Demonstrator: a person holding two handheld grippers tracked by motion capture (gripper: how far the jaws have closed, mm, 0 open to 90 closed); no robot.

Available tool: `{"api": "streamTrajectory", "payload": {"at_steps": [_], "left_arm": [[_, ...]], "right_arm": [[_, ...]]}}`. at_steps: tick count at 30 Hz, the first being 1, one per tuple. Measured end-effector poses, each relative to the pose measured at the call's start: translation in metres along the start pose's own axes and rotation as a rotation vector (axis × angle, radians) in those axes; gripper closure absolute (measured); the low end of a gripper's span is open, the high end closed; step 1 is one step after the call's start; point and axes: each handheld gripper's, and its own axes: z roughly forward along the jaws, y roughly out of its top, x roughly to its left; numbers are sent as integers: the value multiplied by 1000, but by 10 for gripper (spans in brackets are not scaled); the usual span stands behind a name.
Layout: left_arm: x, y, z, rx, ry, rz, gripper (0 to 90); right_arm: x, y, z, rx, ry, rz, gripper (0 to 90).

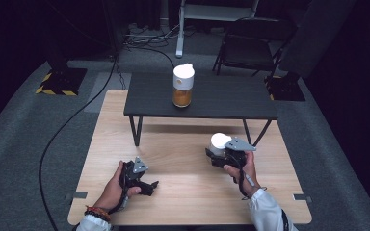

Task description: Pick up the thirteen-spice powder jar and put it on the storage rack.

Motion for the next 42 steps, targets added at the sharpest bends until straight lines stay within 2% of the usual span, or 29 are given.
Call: {"api": "streamTrajectory", "payload": {"at_steps": [6, 15, 33, 42], "left_arm": [[0, 0, 0, 0, 0, 1, 0], [0, 0, 0, 0, 0, 0, 0], [0, 0, 0, -1, 0, 1, 0], [0, 0, 0, -1, 0, 1, 0]], "right_arm": [[-6, 5, -20, -9, 8, -5, 299], [-9, 14, -43, -29, -25, 1, 299], [-2, 42, -69, -14, -53, -9, 300], [0, 53, -81, -28, -65, -5, 300]]}}
